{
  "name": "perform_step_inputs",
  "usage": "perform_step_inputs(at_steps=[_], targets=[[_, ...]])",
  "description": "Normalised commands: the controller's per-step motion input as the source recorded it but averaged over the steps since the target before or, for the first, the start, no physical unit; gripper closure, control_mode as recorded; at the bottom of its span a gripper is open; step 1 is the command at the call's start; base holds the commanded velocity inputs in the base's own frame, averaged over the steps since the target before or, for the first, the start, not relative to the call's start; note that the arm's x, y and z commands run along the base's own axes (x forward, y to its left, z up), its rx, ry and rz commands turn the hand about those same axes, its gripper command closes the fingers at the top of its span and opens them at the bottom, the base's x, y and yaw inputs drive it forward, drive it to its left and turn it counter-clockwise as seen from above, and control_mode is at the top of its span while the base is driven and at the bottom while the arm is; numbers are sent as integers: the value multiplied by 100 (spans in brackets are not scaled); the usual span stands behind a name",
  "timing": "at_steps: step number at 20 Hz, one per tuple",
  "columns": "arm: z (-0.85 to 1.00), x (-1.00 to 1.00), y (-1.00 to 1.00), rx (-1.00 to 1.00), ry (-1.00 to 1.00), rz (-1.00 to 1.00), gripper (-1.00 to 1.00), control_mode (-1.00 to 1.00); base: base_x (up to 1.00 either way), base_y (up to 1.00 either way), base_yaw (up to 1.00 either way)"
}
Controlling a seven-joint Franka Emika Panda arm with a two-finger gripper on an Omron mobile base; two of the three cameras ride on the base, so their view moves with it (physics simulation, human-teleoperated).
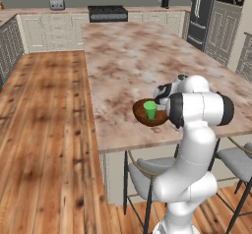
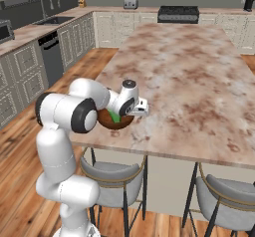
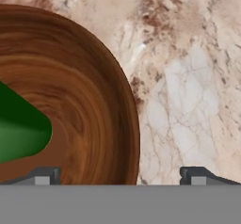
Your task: Place the cup inside the bowl on the dining table and move the bowl to any counter.
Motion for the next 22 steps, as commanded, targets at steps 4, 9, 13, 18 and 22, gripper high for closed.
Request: perform_step_inputs(at_steps=[4, 9, 13, 18, 22], targets=[[-13, 0, 0, 0, 0, 0, -100, -100, 0, 0, 0], [-3, 0, 0, 0, 0, 0, -100, -100, 0, 0, 0], [0, 0, 0, 0, 0, 0, 100, -100, 0, 0, 0], [0, 0, 0, 0, 0, 0, 100, -100, 0, 0, 0], [0, 0, 0, 0, 0, 0, 100, -100, 0, 0, 0]])
